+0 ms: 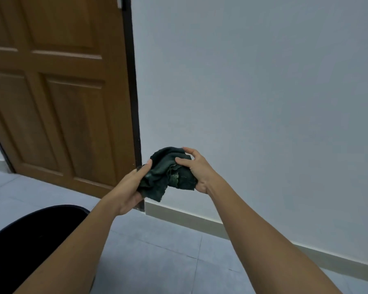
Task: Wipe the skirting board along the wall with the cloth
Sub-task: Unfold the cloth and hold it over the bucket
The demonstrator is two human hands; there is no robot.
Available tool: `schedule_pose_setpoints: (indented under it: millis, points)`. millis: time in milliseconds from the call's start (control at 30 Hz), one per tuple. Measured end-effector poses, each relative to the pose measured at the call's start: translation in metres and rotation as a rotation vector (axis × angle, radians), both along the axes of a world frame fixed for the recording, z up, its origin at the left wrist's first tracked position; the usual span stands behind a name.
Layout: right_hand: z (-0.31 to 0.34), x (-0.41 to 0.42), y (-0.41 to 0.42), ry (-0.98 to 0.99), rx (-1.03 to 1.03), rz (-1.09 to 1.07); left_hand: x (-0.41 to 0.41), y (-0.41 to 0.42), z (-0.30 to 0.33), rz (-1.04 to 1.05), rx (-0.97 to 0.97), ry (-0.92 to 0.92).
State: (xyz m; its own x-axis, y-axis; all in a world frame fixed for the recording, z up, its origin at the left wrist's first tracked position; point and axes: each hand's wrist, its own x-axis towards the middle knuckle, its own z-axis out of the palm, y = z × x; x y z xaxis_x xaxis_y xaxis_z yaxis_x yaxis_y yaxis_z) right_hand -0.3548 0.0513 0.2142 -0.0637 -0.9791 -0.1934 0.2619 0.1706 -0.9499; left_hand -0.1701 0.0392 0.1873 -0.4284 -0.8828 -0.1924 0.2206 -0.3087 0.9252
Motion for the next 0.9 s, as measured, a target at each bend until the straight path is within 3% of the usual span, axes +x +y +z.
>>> schedule_pose_setpoints:
  millis: [133,233,433,767,833,900]
  points:
    - [-0.002,0.014,-0.005,0.256,0.076,0.068,0.026,0.000,0.002,0.099,-0.032,-0.099]
    - [-0.008,0.034,-0.007,0.326,0.072,0.088,0.045,0.000,-0.002,0.173,-0.016,-0.166]
    - [-0.022,0.052,-0.007,0.161,0.035,0.260,0.076,0.004,-0.011,0.405,-0.017,-0.110]
    - [-0.029,0.090,-0.005,0.204,0.054,0.400,0.125,0.014,-0.027,0.390,-0.157,-0.422]
    - [-0.031,0.094,-0.005,0.426,0.027,0.412,0.137,0.015,-0.025,0.299,-0.221,-0.636]
    - [-0.032,0.099,-0.005,0.590,-0.002,0.421,0.146,0.017,-0.023,0.150,-0.355,-0.981]
